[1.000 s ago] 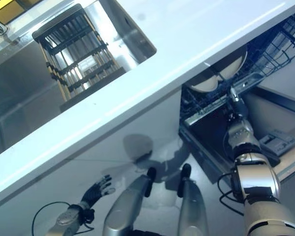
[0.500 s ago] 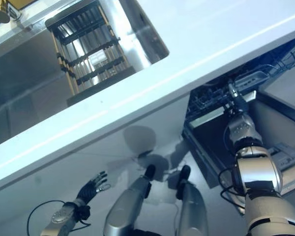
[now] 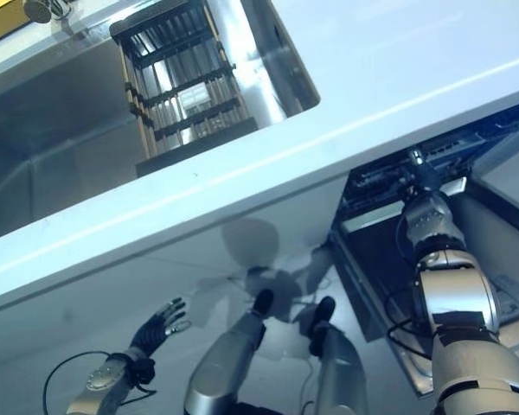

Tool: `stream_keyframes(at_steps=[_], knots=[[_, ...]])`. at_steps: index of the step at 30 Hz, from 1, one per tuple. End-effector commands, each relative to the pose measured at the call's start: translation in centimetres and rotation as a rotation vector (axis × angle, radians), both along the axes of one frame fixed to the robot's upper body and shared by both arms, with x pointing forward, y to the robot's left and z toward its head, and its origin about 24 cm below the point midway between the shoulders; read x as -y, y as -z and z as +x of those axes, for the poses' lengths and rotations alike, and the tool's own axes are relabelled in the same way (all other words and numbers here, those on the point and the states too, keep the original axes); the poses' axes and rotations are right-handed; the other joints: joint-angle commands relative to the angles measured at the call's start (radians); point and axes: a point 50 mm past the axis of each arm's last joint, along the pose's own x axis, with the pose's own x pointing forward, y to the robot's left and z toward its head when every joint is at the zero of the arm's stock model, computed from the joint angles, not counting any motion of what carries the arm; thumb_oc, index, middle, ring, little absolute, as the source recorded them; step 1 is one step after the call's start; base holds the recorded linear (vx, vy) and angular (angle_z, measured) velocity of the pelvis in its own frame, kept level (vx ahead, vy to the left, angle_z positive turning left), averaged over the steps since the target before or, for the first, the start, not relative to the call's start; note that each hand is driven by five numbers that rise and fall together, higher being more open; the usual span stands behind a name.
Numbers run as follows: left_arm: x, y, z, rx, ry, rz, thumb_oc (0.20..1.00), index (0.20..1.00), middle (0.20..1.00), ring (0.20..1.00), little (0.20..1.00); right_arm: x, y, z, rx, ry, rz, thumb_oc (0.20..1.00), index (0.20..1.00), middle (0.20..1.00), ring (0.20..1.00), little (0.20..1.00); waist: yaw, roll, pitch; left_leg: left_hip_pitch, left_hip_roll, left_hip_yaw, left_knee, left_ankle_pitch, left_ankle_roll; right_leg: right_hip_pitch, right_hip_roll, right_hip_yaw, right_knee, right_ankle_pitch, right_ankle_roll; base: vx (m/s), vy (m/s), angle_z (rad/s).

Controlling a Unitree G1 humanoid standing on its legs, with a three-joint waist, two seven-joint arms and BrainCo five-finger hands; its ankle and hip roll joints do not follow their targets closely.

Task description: Pick up plates and place into dishwasher.

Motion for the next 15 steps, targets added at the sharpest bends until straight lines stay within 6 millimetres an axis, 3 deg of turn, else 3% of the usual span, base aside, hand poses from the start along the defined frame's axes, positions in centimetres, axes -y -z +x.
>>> stream_keyframes(at_steps=[1,3,7,10,15], knots=[[-2.9,0.4,-3.4,-0.031,-0.014,0.088,1.0,1.0,1.0,1.0,1.0,-1.0,-1.6,0.4,0.142,-0.046,-0.07,1.0,1.0,1.0,1.0,1.0,0.049,-0.081,-0.105,-0.062,-0.055,0.066,-0.009,0.09,0.109,0.158,0.025,0.035,-0.061,-0.044,0.021,0.03,0.073,-0.03],[-2.8,0.6,-3.8,-0.04,-0.024,0.092,1.0,1.0,1.0,1.0,1.0,-0.6,-0.5,-0.2,0.105,-0.028,-0.112,1.0,1.0,1.0,1.0,1.0,0.038,-0.092,-0.118,-0.04,-0.053,0.078,-0.02,0.085,0.113,0.181,0.022,0.043,-0.075,-0.042,0.026,0.02,0.082,-0.03],[-2.5,1.3,-4.5,-0.069,-0.048,0.088,1.0,1.0,1.0,1.0,1.0,0.0,3.6,-2.1,-0.054,0.031,-0.172,1.0,1.0,1.0,1.0,1.0,0.006,-0.119,-0.154,0.021,-0.04,0.115,-0.061,0.079,0.118,0.234,0.015,0.055,-0.115,-0.035,0.039,0.03,0.085,-0.14],[-2.0,1.9,-5.1,-0.092,-0.074,0.078,1.0,1.0,1.0,1.0,1.0,0.3,6.2,-3.6,-0.144,0.083,-0.137,1.0,1.0,1.0,1.0,1.0,-0.014,-0.139,-0.188,0.065,-0.034,0.138,-0.097,0.081,0.122,0.274,0.008,0.06,-0.156,-0.021,0.049,0.04,0.081,-0.15],[-1.2,2.7,-6.0,-0.128,-0.097,0.078,1.0,1.0,1.0,1.0,1.0,0.6,7.5,-4.4,-0.211,0.141,-0.135,1.0,1.0,1.0,1.0,1.0,-0.026,-0.168,-0.242,0.138,-0.035,0.16,-0.132,0.067,0.132,0.34,0.004,0.087,-0.216,0.003,0.065,0.06,0.062,-0.16]])
